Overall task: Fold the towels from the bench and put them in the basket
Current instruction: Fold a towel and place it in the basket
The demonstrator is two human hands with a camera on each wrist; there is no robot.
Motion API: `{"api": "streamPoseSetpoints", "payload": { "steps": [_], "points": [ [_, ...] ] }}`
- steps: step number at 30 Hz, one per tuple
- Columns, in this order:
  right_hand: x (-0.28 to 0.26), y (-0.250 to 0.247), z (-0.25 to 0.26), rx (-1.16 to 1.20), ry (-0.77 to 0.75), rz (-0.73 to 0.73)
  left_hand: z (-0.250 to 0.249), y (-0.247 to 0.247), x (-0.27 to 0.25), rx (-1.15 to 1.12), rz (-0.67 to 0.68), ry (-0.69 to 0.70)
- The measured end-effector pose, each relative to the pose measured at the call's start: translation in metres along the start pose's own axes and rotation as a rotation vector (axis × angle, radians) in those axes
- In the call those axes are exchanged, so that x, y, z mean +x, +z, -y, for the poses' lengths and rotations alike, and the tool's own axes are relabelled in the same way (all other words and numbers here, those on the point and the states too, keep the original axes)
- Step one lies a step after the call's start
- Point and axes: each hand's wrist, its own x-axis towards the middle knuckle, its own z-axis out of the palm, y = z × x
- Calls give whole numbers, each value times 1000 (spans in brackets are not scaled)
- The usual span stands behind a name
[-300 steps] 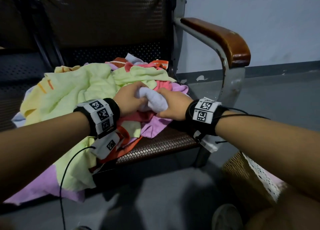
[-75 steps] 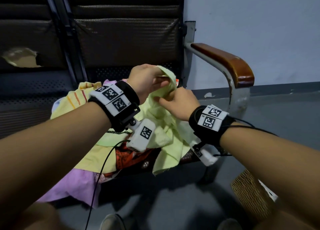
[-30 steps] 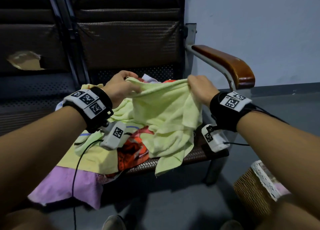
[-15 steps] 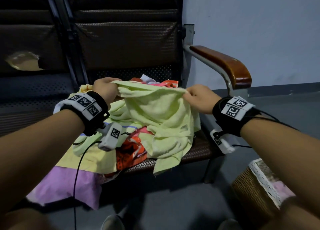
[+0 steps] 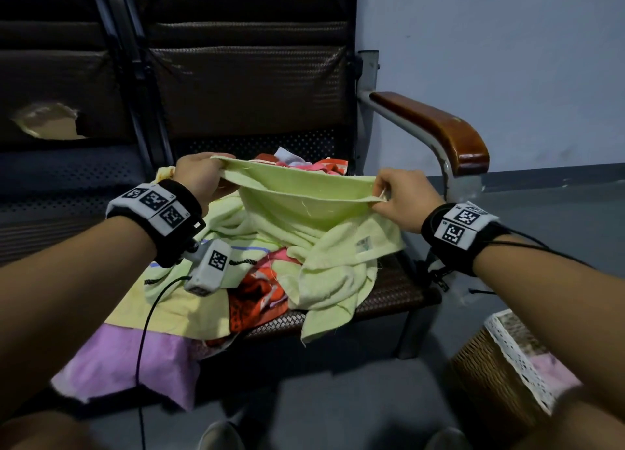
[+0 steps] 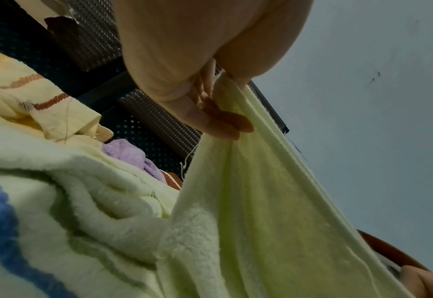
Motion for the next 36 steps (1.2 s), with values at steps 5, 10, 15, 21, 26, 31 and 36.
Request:
{"api": "streamPoseSetpoints", "payload": {
  "steps": [5, 10, 15, 21, 26, 31, 36],
  "points": [
    [-4, -1, -3, 23, 57, -18, 1, -7, 1, 114, 10, 1],
    [-2, -5, 3, -152, 159, 97, 5, -8, -3, 347, 132, 112],
    [4, -15, 14, 146, 285, 118, -6, -8, -4, 328, 44, 200],
    [14, -30, 25, 110, 197, -63, -42, -7, -17, 141, 111, 148],
    [31, -61, 21, 57, 76, -4, -69, -17, -25, 158, 372, 182],
    [45, -90, 25, 167, 46, -37, -98, -30, -22, 283, 323, 306],
    [58, -114, 35, 230, 80, 14, -130, -37, -15, 213, 182, 370]
  ]
}}
